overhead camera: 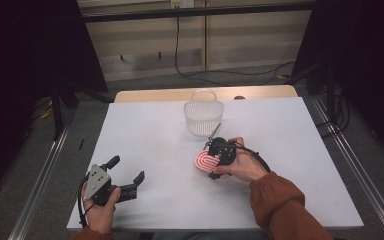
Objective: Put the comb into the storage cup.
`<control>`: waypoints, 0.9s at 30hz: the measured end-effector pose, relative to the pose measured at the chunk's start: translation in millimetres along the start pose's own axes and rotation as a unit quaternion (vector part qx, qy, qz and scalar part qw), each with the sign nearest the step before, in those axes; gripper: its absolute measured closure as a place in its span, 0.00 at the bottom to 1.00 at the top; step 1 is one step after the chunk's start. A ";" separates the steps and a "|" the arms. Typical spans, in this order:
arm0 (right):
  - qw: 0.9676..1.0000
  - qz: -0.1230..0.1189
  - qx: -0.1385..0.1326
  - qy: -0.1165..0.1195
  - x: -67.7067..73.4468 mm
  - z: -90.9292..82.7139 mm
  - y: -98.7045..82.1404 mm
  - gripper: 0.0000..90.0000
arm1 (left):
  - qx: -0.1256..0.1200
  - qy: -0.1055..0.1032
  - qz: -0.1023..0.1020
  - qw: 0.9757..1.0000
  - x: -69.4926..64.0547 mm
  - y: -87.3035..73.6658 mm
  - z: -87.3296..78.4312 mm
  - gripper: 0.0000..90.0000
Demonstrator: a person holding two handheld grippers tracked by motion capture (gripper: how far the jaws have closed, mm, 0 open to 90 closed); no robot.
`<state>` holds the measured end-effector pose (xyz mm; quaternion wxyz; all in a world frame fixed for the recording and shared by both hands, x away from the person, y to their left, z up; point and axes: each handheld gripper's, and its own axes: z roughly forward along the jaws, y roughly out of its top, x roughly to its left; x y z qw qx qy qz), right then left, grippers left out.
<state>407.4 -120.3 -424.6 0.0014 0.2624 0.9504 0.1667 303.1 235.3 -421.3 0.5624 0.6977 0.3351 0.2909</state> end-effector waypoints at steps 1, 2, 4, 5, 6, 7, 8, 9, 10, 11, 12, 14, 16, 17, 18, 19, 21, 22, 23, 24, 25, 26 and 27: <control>1.000 -0.001 0.001 -0.003 0.3 -0.5 -0.1 0.22 | 0.000 0.000 0.000 1.000 0.1 0.0 0.0 0.04; 1.000 0.001 0.001 -0.003 0.5 -0.9 -0.4 0.22 | 0.000 0.000 0.000 1.000 0.1 0.0 0.0 0.04; 1.000 0.003 0.000 -0.002 0.5 -1.1 -0.8 0.22 | 0.000 0.000 0.000 1.000 0.1 -0.1 0.0 0.04; 1.000 0.004 0.001 -0.003 0.5 -1.4 -0.9 0.22 | 0.000 0.000 0.000 1.000 0.1 0.0 0.0 0.04; 1.000 0.005 0.000 -0.003 0.6 -1.6 -1.1 0.22 | 0.000 0.000 0.000 1.000 0.1 0.0 0.0 0.04; 1.000 0.006 0.000 -0.003 0.9 -1.9 -1.1 0.22 | 0.000 0.000 0.000 1.000 0.1 0.0 -0.1 0.04; 1.000 0.007 0.000 -0.005 1.2 -2.2 -1.0 0.22 | 0.000 0.000 0.000 1.000 0.0 0.0 -0.1 0.04; 1.000 0.007 0.001 -0.005 1.2 -2.4 -1.1 0.22 | 0.000 0.000 0.000 1.000 0.0 0.0 0.0 0.04; 1.000 0.007 0.002 -0.005 1.2 -2.7 -1.4 0.22 | 0.000 0.000 0.000 1.000 0.0 0.0 0.0 0.04; 1.000 0.005 0.003 -0.005 1.3 -2.9 -1.7 0.22 | 0.000 0.000 0.000 1.000 -0.1 0.0 -0.1 0.04; 1.000 0.007 0.002 -0.006 1.7 -3.1 -2.0 0.22 | 0.000 0.000 0.000 1.000 0.0 0.0 -0.1 0.04; 1.000 0.006 0.004 -0.006 1.6 -3.5 -2.9 0.22 | 0.000 0.000 0.001 1.000 0.1 0.0 0.0 0.04; 1.000 0.010 0.005 -0.006 1.2 -4.3 -3.5 0.22 | 0.000 -0.001 0.001 1.000 0.1 0.0 0.1 0.04; 1.000 0.009 0.003 -0.007 0.7 -4.9 -3.8 0.22 | 0.000 -0.001 0.001 1.000 0.0 0.0 0.1 0.04; 1.000 0.011 0.001 -0.006 0.3 -5.6 -4.0 0.22 | 0.000 0.000 0.001 1.000 0.0 0.0 0.0 0.04; 1.000 0.012 -0.002 -0.004 0.0 -6.5 -4.2 0.22 | 0.000 -0.001 0.001 1.000 0.0 0.0 0.0 0.04; 1.000 0.011 -0.007 -0.005 0.0 -8.4 -4.6 0.22 | 0.000 0.000 0.000 1.000 0.0 -0.1 0.0 0.04; 1.000 0.014 -0.009 -0.007 0.3 -9.4 -4.8 0.22 | 0.000 0.000 0.001 1.000 0.1 -0.1 0.1 0.04; 1.000 0.016 -0.011 -0.006 0.1 -10.4 -5.2 0.22 | 0.001 0.000 0.001 1.000 0.1 -0.1 0.2 0.04; 1.000 0.016 -0.012 -0.007 -0.2 -11.5 -5.5 0.22 | 0.000 0.000 0.001 1.000 0.0 -0.1 0.2 0.04; 1.000 0.019 -0.015 -0.008 -0.2 -12.5 -6.0 0.22 | 0.000 0.000 0.001 1.000 0.0 -0.1 0.1 0.04; 1.000 0.017 -0.017 -0.006 -0.9 -13.6 -6.5 0.22 | 0.000 -0.001 0.001 1.000 0.1 -0.1 0.1 0.04; 1.000 0.020 -0.020 -0.006 -0.7 -14.7 -7.0 0.22 | 0.000 0.000 0.001 1.000 0.0 -0.1 0.1 0.04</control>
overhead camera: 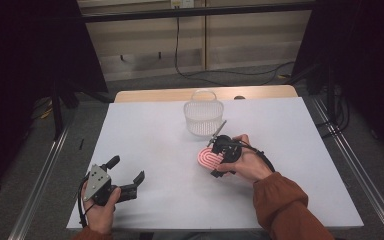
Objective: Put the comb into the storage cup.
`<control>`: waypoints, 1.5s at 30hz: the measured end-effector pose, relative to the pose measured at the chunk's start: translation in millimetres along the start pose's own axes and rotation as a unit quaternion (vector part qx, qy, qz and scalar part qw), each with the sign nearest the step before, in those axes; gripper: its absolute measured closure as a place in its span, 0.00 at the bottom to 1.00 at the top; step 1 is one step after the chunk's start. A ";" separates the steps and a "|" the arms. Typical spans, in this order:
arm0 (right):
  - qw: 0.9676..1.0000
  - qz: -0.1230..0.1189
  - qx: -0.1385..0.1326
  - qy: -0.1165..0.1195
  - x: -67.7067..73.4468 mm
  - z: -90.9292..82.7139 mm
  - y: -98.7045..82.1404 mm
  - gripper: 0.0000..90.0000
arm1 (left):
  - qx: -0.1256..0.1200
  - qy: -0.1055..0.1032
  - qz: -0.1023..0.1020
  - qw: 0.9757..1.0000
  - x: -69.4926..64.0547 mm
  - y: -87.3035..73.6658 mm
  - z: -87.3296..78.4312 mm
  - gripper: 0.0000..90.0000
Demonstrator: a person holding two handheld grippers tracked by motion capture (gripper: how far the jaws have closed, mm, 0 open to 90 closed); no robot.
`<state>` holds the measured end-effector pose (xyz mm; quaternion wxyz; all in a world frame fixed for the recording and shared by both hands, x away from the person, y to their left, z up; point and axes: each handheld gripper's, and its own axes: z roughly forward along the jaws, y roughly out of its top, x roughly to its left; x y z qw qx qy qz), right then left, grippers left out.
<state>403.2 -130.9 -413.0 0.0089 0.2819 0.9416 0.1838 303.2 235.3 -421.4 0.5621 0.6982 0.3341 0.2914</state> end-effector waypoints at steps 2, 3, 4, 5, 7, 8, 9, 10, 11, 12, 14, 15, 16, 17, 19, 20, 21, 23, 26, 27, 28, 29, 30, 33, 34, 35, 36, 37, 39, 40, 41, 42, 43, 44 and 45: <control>1.000 0.005 0.000 -0.002 0.0 -2.4 -0.6 0.22 | 0.000 -0.001 0.000 1.000 0.0 0.0 0.1 0.04; 1.000 0.008 -0.004 -0.003 0.0 -3.5 -0.9 0.22 | 0.001 -0.001 0.002 1.000 0.1 0.0 0.1 0.04; 1.000 0.007 -0.007 -0.003 -0.5 -4.7 -1.2 0.22 | 0.000 -0.001 0.000 1.000 -0.2 0.0 0.0 0.04; 1.000 0.008 -0.010 -0.003 -0.5 -6.0 -1.4 0.22 | 0.000 -0.001 0.000 1.000 -0.3 0.1 0.0 0.04; 1.000 0.010 -0.014 -0.005 -0.7 -8.8 -1.4 0.22 | 0.000 -0.001 0.001 1.000 0.1 0.0 0.2 0.04; 1.000 0.010 -0.015 -0.005 -0.9 -10.0 -1.3 0.22 | 0.001 -0.001 0.002 1.000 0.2 0.0 0.1 0.04; 1.000 0.012 -0.016 -0.006 -0.8 -11.1 -1.2 0.22 | 0.001 -0.001 0.002 1.000 0.2 0.0 0.1 0.04; 1.000 0.012 -0.016 -0.006 -0.8 -12.2 -0.9 0.22 | 0.000 0.000 0.000 1.000 -0.1 0.0 0.1 0.04; 1.000 0.013 -0.018 -0.008 -0.8 -13.3 -0.5 0.22 | 0.000 0.000 0.000 1.000 -0.1 0.0 0.1 0.04; 1.000 0.013 -0.020 -0.009 -1.0 -14.7 0.0 0.22 | 0.000 0.000 0.000 1.000 0.0 0.0 0.1 0.04; 0.999 0.016 -0.026 -0.011 -1.3 -17.2 0.5 0.22 | 0.000 0.000 0.000 1.000 0.0 0.0 0.1 0.04; 0.999 0.017 -0.028 -0.012 -1.8 -18.0 0.5 0.22 | 0.000 0.000 -0.001 1.000 0.1 -0.1 0.1 0.04; 0.999 0.019 -0.031 -0.012 -2.2 -18.9 0.2 0.22 | 0.000 0.000 -0.001 1.000 0.1 -0.1 0.1 0.04; 0.999 0.019 -0.035 -0.012 -3.0 -19.9 -0.3 0.22 | 0.000 -0.001 0.000 1.000 0.3 -0.1 0.1 0.04; 0.999 0.022 -0.042 -0.014 -3.8 -21.8 -1.4 0.22 | 0.001 -0.001 0.001 1.000 0.4 -0.1 0.1 0.04; 0.999 0.024 -0.044 -0.017 -3.5 -22.9 -1.8 0.22 | 0.001 -0.001 0.002 1.000 0.4 -0.1 0.2 0.04; 0.998 0.024 -0.045 -0.021 -2.6 -23.8 -2.2 0.22 | 0.001 -0.001 0.002 1.000 0.4 -0.1 0.2 0.04; 0.998 0.020 -0.053 -0.022 0.7 -25.7 -2.7 0.22 | 0.000 0.000 0.000 1.000 -0.1 -0.1 -0.1 0.04; 0.997 0.018 -0.065 -0.027 3.3 -28.7 -3.1 0.22 | -0.001 0.001 -0.001 1.000 0.2 -0.1 -0.2 0.04; 0.997 0.018 -0.069 -0.027 3.6 -29.9 -3.3 0.22 | 0.000 0.001 -0.001 1.000 0.2 0.0 -0.3 0.04; 0.997 0.019 -0.074 -0.027 3.8 -31.1 -3.7 0.22 | -0.001 0.001 -0.001 1.000 0.3 0.0 -0.3 0.04; 0.996 0.019 -0.078 -0.027 3.7 -32.1 -4.0 0.22 | -0.001 0.001 -0.001 1.000 0.2 0.1 -0.4 0.04; 0.996 0.022 -0.080 -0.030 3.6 -33.1 -4.5 0.22 | -0.001 0.001 -0.001 1.000 0.3 0.2 -0.5 0.04; 0.995 0.027 -0.087 -0.029 2.2 -35.7 -7.5 0.22 | -0.003 0.000 -0.002 1.000 0.3 0.2 -0.5 0.04; 0.995 0.028 -0.091 -0.033 2.0 -37.0 -8.4 0.22 | -0.002 0.000 -0.001 1.000 0.3 0.2 -0.6 0.04; 0.995 0.030 -0.092 -0.033 2.1 -38.2 -9.3 0.22 | -0.002 0.000 -0.001 1.000 0.3 0.1 -0.5 0.04; 0.994 0.033 -0.097 -0.036 1.7 -39.9 -10.4 0.22 | -0.002 0.000 -0.001 1.000 0.2 0.1 -0.4 0.04; 0.994 0.032 -0.100 -0.037 1.4 -40.8 -11.1 0.22 | -0.002 0.000 -0.001 1.000 0.1 0.2 -0.4 0.04; 0.992 0.038 -0.109 -0.041 0.3 -43.1 -12.8 0.22 | -0.003 -0.001 -0.002 1.000 0.1 0.3 -0.5 0.04; 0.992 0.042 -0.115 -0.042 -0.7 -44.5 -13.6 0.22 | -0.004 -0.001 -0.002 1.000 0.1 0.3 -0.5 0.04; 0.990 0.044 -0.123 -0.043 -2.0 -46.2 -14.5 0.22 | -0.004 -0.001 -0.002 1.000 0.1 0.3 -0.6 0.04; 0.989 0.045 -0.131 -0.044 -2.8 -47.2 -15.0 0.22 | -0.003 0.000 -0.001 1.000 0.1 0.4 -0.6 0.04; 0.989 0.048 -0.136 -0.044 -3.7 -48.6 -15.5 0.22 | -0.003 -0.001 -0.001 1.000 0.2 0.3 -0.5 0.04; 0.988 0.052 -0.141 -0.043 -4.0 -49.9 -16.0 0.22 | -0.003 -0.001 -0.001 1.000 0.1 0.3 -0.5 0.04; 0.987 0.050 -0.148 -0.046 -4.7 -50.9 -16.4 0.22 | -0.003 -0.001 -0.002 1.000 -0.1 0.3 -0.5 0.04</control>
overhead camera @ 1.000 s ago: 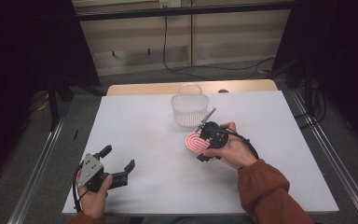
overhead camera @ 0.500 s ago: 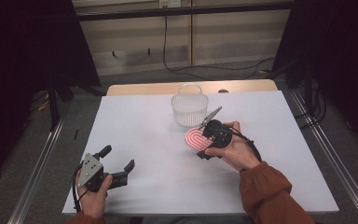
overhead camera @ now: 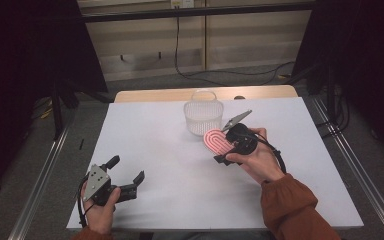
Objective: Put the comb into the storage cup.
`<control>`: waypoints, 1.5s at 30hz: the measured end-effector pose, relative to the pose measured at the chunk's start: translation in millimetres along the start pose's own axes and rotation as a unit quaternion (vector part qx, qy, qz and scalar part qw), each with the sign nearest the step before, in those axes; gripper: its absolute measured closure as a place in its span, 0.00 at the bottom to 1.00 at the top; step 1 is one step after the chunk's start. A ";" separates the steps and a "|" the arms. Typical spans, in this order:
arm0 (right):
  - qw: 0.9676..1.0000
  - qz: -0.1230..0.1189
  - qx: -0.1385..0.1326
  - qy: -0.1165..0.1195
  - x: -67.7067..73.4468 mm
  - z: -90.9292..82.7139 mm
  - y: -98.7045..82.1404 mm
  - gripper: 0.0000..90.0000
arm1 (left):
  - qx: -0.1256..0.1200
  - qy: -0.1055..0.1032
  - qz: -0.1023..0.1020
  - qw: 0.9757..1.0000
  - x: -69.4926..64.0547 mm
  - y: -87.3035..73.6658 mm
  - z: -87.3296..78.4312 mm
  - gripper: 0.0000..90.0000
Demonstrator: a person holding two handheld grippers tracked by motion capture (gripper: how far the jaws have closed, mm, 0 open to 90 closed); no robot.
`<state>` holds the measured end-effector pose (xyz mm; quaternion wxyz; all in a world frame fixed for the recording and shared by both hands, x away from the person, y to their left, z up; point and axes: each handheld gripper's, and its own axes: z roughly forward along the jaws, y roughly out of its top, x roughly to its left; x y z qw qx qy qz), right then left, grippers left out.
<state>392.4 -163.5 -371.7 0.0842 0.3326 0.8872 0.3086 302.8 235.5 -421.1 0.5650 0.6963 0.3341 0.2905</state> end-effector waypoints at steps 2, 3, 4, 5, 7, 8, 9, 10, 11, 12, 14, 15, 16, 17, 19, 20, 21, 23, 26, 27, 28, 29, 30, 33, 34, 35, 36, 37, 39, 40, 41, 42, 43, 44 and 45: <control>1.000 0.002 -0.006 -0.003 -0.3 -2.0 0.3 0.22 | 0.000 0.000 0.000 1.000 0.0 0.0 0.1 0.04; 1.000 0.003 -0.010 -0.005 -0.3 -2.6 0.4 0.22 | -0.001 -0.001 -0.002 1.000 0.0 0.0 0.2 0.04; 1.000 0.004 -0.013 -0.006 -0.2 -3.2 0.4 0.22 | -0.001 -0.001 -0.002 1.000 0.1 0.0 0.2 0.04; 1.000 0.004 -0.017 -0.009 -0.6 -3.7 0.5 0.22 | -0.001 0.000 -0.002 1.000 0.1 0.1 0.2 0.04; 1.000 0.005 -0.025 -0.009 -1.1 -5.3 0.9 0.22 | -0.002 -0.001 -0.001 1.000 0.0 0.3 0.0 0.04; 0.999 0.008 -0.030 -0.008 -1.3 -6.4 1.1 0.22 | -0.003 0.000 -0.002 1.000 0.0 0.4 0.0 0.04; 0.999 0.009 -0.033 -0.009 -1.3 -7.2 1.4 0.22 | -0.002 0.002 -0.002 1.000 0.2 0.4 -0.2 0.04; 0.999 0.009 -0.034 -0.013 -1.2 -8.3 1.8 0.22 | -0.002 0.001 -0.003 1.000 0.0 0.2 0.0 0.03; 0.999 0.011 -0.038 -0.014 -1.2 -9.0 2.1 0.22 | 0.000 0.001 -0.003 1.000 -0.1 0.0 0.1 0.03; 0.999 0.014 -0.042 -0.015 -1.0 -9.7 2.4 0.22 | -0.002 0.002 0.000 1.000 -0.4 0.3 -0.1 0.03; 0.998 0.017 -0.049 -0.022 -0.3 -11.3 3.6 0.22 | -0.004 0.002 0.000 1.000 -0.3 1.0 -0.3 0.03; 0.998 0.018 -0.055 -0.022 -0.3 -12.1 4.4 0.22 | -0.004 0.003 -0.001 1.000 -0.4 1.1 -0.5 0.03; 0.998 0.020 -0.063 -0.023 -0.1 -13.2 5.4 0.22 | -0.003 0.001 -0.002 1.000 -0.1 1.0 -0.6 0.03; 0.997 0.020 -0.075 -0.026 -0.2 -14.9 6.8 0.22 | -0.003 0.001 -0.003 1.000 0.0 0.8 -0.5 0.03; 0.995 0.021 -0.090 -0.031 0.4 -16.2 8.8 0.22 | -0.002 0.001 0.001 1.000 0.5 0.4 -0.7 0.04; 0.995 0.021 -0.095 -0.033 1.1 -16.9 9.5 0.22 | -0.001 0.001 0.001 1.000 0.6 0.4 -0.7 0.03; 0.994 0.022 -0.099 -0.034 1.3 -17.7 9.7 0.22 | -0.002 0.003 0.000 1.000 0.5 0.4 -0.8 0.04; 0.994 0.021 -0.106 -0.036 1.0 -18.9 9.5 0.22 | -0.002 0.001 -0.002 1.000 0.1 0.3 -0.2 0.03; 0.992 0.023 -0.118 -0.042 -1.3 -20.4 9.4 0.22 | -0.001 0.000 -0.002 1.000 -0.7 0.4 0.3 0.03; 0.991 0.022 -0.123 -0.042 -1.9 -20.7 9.6 0.22 | -0.001 -0.001 -0.001 1.000 -0.9 0.5 0.5 0.04; 0.991 0.019 -0.127 -0.042 -2.1 -20.9 9.8 0.22 | -0.001 -0.001 -0.001 1.000 -1.0 0.5 0.6 0.03; 0.990 0.018 -0.131 -0.046 -2.2 -21.4 10.3 0.22 | -0.001 -0.001 -0.001 1.000 -1.1 0.5 0.6 0.03; 0.990 0.018 -0.134 -0.047 -2.3 -21.6 10.5 0.22 | -0.001 -0.001 -0.001 1.000 -1.2 0.4 0.5 0.04; 0.988 0.017 -0.147 -0.047 -1.9 -22.8 11.8 0.22 | -0.001 -0.002 -0.001 1.000 -0.8 0.3 0.3 0.03; 0.987 0.016 -0.150 -0.047 -1.7 -23.0 12.5 0.22 | -0.002 -0.001 -0.001 1.000 -0.7 0.3 0.2 0.04; 0.987 0.017 -0.155 -0.048 -1.8 -23.0 13.1 0.22 | -0.002 -0.001 -0.002 1.000 -0.7 0.4 0.2 0.04; 0.986 0.017 -0.159 -0.049 -2.3 -22.9 13.7 0.22 | -0.002 -0.001 -0.002 1.000 -0.6 0.4 0.2 0.04; 0.985 0.018 -0.163 -0.050 -2.7 -22.9 14.3 0.22 | -0.002 -0.001 -0.003 1.000 -0.7 0.3 0.2 0.04; 0.984 0.019 -0.169 -0.051 -3.4 -22.9 15.7 0.22 | -0.002 -0.001 -0.002 1.000 -0.4 0.4 0.1 0.04; 0.983 0.020 -0.173 -0.052 -3.7 -22.9 16.3 0.22 | -0.002 -0.001 -0.003 1.000 -0.4 0.4 0.2 0.04; 0.983 0.019 -0.176 -0.054 -4.1 -23.2 16.8 0.22 | -0.002 -0.001 -0.002 1.000 -0.3 0.4 0.2 0.04; 0.982 0.020 -0.181 -0.053 -4.2 -23.7 17.4 0.22 | -0.002 -0.002 -0.003 1.000 -0.4 0.3 0.3 0.04; 0.981 0.020 -0.188 -0.052 -4.4 -24.1 17.9 0.22 | -0.002 -0.002 -0.003 1.000 -0.4 0.4 0.3 0.03; 0.979 0.018 -0.197 -0.050 -4.4 -24.6 18.2 0.22 | -0.002 -0.003 -0.004 1.000 -0.5 0.3 0.3 0.04; 0.977 0.015 -0.206 -0.051 -4.0 -25.2 18.5 0.22 | -0.002 -0.004 -0.004 1.000 -0.5 0.3 0.4 0.03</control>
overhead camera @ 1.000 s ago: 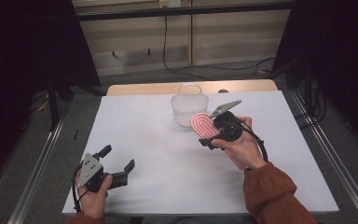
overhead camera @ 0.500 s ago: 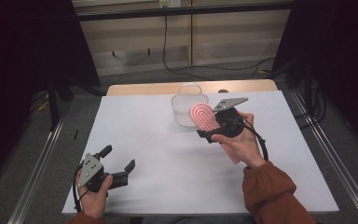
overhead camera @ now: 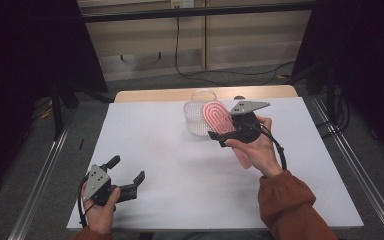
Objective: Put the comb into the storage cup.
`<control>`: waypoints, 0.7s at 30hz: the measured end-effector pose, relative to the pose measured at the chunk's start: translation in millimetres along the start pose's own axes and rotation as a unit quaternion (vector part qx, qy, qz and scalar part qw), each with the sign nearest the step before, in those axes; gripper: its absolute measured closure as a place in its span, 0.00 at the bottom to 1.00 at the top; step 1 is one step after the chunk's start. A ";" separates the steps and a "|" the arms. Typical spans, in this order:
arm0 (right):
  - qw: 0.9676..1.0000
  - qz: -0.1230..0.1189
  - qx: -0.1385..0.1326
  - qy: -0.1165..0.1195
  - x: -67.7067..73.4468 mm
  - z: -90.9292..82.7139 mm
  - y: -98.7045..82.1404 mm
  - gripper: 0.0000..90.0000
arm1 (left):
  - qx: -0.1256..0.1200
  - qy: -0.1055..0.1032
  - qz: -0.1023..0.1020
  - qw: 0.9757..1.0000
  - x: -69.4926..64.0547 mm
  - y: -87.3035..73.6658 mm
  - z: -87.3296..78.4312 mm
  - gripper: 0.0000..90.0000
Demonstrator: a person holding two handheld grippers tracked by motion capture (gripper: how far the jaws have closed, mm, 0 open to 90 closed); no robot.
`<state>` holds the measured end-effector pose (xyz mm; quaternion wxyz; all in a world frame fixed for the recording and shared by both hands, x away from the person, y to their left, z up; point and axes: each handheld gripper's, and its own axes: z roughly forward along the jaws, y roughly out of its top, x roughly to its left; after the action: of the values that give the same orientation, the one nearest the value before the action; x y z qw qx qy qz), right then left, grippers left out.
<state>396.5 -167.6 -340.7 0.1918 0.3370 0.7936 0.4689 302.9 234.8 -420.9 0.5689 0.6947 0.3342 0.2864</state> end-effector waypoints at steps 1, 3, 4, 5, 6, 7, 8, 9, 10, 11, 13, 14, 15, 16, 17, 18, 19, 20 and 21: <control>1.000 -0.001 -0.008 0.000 -0.2 -0.4 0.5 0.22 | 0.000 0.001 0.000 1.000 0.0 -0.1 0.1 0.04; 1.000 0.003 -0.017 0.002 -0.8 -0.5 1.3 0.22 | 0.000 0.001 -0.001 1.000 0.1 -0.1 0.0 0.04; 1.000 0.002 -0.020 0.000 -1.2 -0.3 1.3 0.22 | 0.000 0.001 0.000 1.000 0.1 0.1 -0.3 0.04; 1.000 0.004 -0.024 0.000 -1.6 -0.2 1.4 0.22 | -0.001 0.000 0.001 1.000 0.3 0.2 -0.5 0.04; 1.000 0.006 -0.028 -0.001 -2.1 -0.2 1.5 0.22 | 0.000 0.001 0.001 1.000 0.5 0.3 -0.5 0.04; 1.000 0.006 -0.030 -0.002 -2.3 -0.3 1.7 0.22 | -0.001 0.001 -0.001 1.000 0.3 0.1 -0.3 0.04; 0.999 0.008 -0.033 -0.004 -2.8 -0.4 1.8 0.22 | -0.001 0.000 -0.001 1.000 0.3 0.0 -0.2 0.04; 0.999 0.012 -0.037 -0.004 -3.6 -0.6 1.8 0.22 | -0.001 0.000 -0.002 1.000 0.3 -0.1 -0.1 0.04; 0.999 0.012 -0.040 -0.006 -4.4 -0.9 2.0 0.22 | -0.001 0.000 -0.002 1.000 0.4 -0.2 -0.1 0.04; 0.999 0.013 -0.045 -0.008 -4.8 -1.0 2.2 0.22 | 0.000 0.000 -0.003 1.000 0.3 -0.2 0.0 0.04; 0.998 0.015 -0.055 -0.007 -6.0 -1.6 2.8 0.22 | 0.000 0.000 -0.003 1.000 0.4 -0.2 0.0 0.04; 0.998 0.014 -0.057 -0.009 -6.4 -1.8 3.3 0.22 | -0.001 0.000 -0.003 1.000 0.3 -0.1 0.0 0.03; 0.998 0.014 -0.060 -0.010 -6.5 -1.6 3.8 0.22 | -0.001 0.000 -0.002 1.000 0.3 -0.1 -0.1 0.04; 0.998 0.011 -0.064 -0.010 -6.8 -1.6 4.4 0.22 | 0.000 0.000 -0.001 1.000 0.5 0.0 -0.3 0.04; 0.998 0.009 -0.066 -0.009 -6.5 -1.6 5.2 0.22 | 0.000 0.000 -0.002 1.000 0.5 0.0 -0.3 0.04; 0.998 0.006 -0.069 -0.011 -6.2 -1.7 6.1 0.22 | -0.001 0.000 -0.002 1.000 0.7 0.0 -0.3 0.04; 0.997 0.006 -0.073 -0.010 -6.0 -1.6 7.0 0.22 | 0.000 -0.001 -0.002 1.000 0.8 -0.1 -0.3 0.04; 0.997 0.006 -0.078 -0.011 -5.7 -1.7 8.4 0.22 | 0.000 -0.001 -0.002 1.000 0.8 -0.1 -0.3 0.04; 0.997 0.006 -0.080 -0.011 -5.7 -1.7 9.3 0.22 | 0.000 -0.001 -0.001 1.000 0.6 -0.1 -0.3 0.04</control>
<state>402.8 -169.6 -331.9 0.2244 0.3305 0.7496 0.5278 303.0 235.5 -421.0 0.5694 0.6946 0.3347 0.2850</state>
